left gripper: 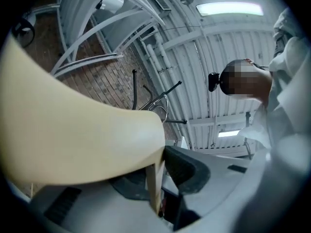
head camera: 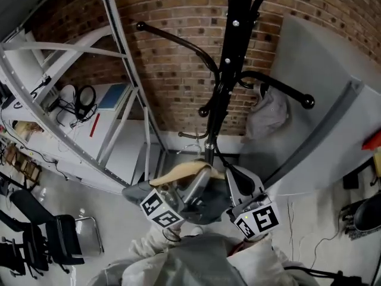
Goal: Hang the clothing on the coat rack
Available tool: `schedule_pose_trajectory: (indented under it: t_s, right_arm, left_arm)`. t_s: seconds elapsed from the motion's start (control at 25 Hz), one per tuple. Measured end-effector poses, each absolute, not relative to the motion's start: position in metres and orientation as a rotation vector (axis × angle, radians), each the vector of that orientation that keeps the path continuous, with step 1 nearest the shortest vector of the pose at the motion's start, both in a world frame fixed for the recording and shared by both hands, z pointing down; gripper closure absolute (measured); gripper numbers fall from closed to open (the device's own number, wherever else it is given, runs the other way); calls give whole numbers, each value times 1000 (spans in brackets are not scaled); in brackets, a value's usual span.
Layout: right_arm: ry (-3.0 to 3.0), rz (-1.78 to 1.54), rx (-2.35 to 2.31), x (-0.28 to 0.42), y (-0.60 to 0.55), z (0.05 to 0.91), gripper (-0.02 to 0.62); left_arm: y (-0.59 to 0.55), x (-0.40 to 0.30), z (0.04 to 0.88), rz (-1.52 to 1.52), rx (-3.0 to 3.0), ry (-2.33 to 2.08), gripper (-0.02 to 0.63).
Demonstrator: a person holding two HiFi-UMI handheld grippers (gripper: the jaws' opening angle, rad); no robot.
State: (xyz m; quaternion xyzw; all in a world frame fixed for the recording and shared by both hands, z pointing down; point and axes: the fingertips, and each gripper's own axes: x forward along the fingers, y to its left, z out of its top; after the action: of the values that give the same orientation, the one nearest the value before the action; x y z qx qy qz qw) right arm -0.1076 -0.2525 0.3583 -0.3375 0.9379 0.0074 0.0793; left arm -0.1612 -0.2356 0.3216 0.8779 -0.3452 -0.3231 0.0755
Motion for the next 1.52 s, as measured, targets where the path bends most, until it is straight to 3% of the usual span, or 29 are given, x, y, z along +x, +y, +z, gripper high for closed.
schedule_pose_trajectory:
  t_s: [0.48, 1.52]
  right_arm:
    - [2670, 89, -1284, -100, -258, 346, 574]
    - [2618, 179, -1318, -73, -310, 322, 574]
  left_arm:
    - [-259, -158, 300, -927, 2756, -748, 509]
    - [-323, -133, 280, -1008, 2720, -623, 509]
